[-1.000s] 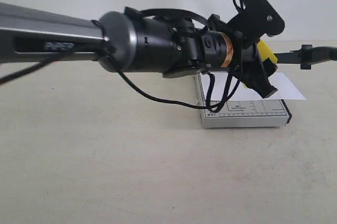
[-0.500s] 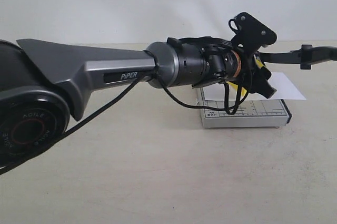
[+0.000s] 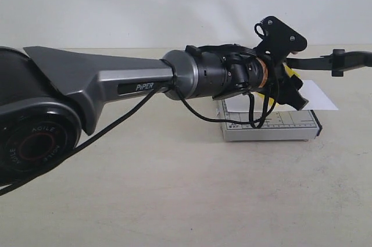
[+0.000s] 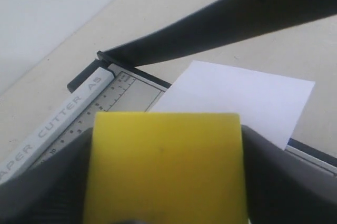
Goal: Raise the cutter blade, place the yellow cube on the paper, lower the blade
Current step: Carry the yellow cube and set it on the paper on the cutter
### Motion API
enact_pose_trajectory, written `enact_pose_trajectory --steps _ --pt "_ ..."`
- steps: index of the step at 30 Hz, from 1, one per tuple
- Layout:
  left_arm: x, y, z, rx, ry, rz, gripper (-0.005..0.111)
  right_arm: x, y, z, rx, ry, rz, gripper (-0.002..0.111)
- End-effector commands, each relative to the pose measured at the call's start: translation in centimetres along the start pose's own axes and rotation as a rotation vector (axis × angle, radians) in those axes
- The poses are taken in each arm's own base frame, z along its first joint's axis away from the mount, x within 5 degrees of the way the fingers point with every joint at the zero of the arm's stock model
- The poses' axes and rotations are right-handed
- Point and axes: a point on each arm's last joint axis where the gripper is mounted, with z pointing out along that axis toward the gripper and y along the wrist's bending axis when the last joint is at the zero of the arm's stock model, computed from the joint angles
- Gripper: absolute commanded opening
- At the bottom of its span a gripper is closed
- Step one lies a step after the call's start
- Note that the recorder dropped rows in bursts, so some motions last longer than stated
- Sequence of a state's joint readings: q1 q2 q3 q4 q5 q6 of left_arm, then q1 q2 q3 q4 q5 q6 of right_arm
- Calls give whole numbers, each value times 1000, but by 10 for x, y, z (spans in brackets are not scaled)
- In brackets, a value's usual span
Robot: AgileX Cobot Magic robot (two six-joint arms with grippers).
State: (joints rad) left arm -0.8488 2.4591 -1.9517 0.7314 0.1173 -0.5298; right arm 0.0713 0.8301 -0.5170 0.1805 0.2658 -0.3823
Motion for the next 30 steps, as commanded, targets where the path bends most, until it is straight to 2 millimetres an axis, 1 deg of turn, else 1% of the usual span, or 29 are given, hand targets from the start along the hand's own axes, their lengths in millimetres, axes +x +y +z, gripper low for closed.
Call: enact_pose_trajectory --steps 1,2,5,10,11,16,18,20,21,22,25,27,28,30 --pt "-5 0 -1 9 -26 -12 66 2 0 1 3 6 0 0" --pt "-5 0 -1 9 -26 -12 71 2 0 1 3 6 0 0" --pt "-6 0 -1 14 -37 -11 77 2 0 1 3 5 11 0" --pt "-13 -1 -3 26 -82 76 78 2 0 1 3 5 17 0" --pt "-17 0 -6 23 -91 90 78 2 0 1 3 5 17 0" --pt "-43 9 -26 -5 -134 84 78 2 0 1 2 5 38 0" --pt "-57 14 -39 -37 -126 44 78 2 0 1 1 5 44 0" --pt "-66 19 -53 -84 -75 -28 77 2 0 1 0 4 49 0" --pt "-68 23 -60 -116 -30 -71 74 2 0 1 0 4 49 0" --pt "-69 27 -67 -146 17 -104 66 2 0 1 -1 4 53 0" --pt "-68 34 -80 -197 114 -155 36 1 0 1 -1 2 59 0" --pt "-70 35 -87 -199 121 -163 13 1 0 1 -2 2 61 0" --pt "-70 34 -89 -190 118 -173 5 2 0 1 -2 3 61 0" --pt "-71 32 -98 -156 101 -215 5 2 0 1 -4 5 68 0"
